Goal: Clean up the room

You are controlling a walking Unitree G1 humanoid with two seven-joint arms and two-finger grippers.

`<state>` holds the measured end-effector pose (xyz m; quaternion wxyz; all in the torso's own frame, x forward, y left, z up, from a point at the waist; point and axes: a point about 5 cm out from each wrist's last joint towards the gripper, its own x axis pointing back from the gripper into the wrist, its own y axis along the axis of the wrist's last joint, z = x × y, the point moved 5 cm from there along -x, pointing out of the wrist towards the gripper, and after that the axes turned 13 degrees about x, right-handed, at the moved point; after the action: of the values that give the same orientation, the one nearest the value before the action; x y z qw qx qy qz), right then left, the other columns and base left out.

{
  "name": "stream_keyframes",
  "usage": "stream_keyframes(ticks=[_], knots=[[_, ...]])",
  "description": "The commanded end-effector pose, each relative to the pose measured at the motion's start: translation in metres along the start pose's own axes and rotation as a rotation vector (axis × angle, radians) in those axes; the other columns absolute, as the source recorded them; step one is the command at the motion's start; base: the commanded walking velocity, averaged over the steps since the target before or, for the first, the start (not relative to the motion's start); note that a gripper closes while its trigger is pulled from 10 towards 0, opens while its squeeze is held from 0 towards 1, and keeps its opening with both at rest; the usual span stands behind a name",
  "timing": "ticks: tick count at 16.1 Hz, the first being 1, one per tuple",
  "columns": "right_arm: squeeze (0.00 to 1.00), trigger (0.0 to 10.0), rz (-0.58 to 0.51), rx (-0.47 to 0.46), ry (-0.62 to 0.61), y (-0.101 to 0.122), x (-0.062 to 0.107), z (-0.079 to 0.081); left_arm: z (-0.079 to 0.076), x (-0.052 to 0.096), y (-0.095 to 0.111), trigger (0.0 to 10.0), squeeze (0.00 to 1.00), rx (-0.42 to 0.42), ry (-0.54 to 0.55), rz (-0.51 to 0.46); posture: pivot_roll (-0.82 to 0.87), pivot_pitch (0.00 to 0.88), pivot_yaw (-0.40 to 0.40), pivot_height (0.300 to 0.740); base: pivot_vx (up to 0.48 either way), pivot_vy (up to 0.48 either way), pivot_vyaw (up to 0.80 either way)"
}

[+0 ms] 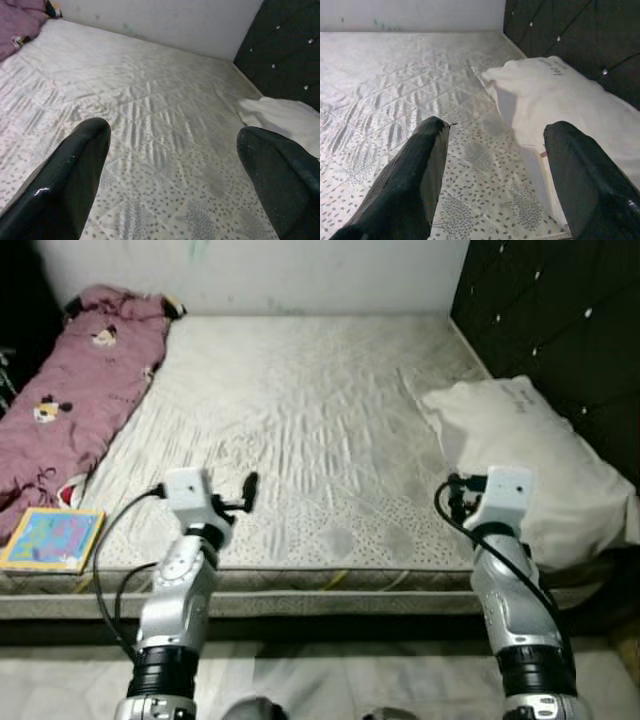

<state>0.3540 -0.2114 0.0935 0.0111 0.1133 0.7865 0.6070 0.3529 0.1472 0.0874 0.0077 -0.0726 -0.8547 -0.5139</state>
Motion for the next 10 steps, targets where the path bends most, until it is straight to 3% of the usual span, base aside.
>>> stream_keyframes(ticks=[1, 6, 10], knots=[[0.00, 10.0, -0.008, -0.002, 0.010, 0.0038, -0.0019, 0.0006, 0.0017, -0.0001, 0.0067, 10.0, 0.00, -0.021, 0.000, -0.020, -0.04, 0.000, 0.007, 0.740, 0.000, 0.000, 0.00], [0.00, 10.0, -0.009, 0.006, 0.016, 0.0027, -0.0027, 0.0011, -0.0004, 0.0016, 0.0109, 10.0, 0.00, -0.021, -0.027, -0.038, -0.03, 0.000, 0.007, 0.740, 0.000, 0.000, 0.00], [0.00, 10.0, -0.011, 0.013, 0.023, 0.0028, -0.0039, 0.0020, 0.0002, 0.0028, 0.0131, 10.0, 0.00, -0.018, -0.034, -0.048, -0.03, 0.000, 0.006, 0.740, 0.367, 0.000, 0.00]])
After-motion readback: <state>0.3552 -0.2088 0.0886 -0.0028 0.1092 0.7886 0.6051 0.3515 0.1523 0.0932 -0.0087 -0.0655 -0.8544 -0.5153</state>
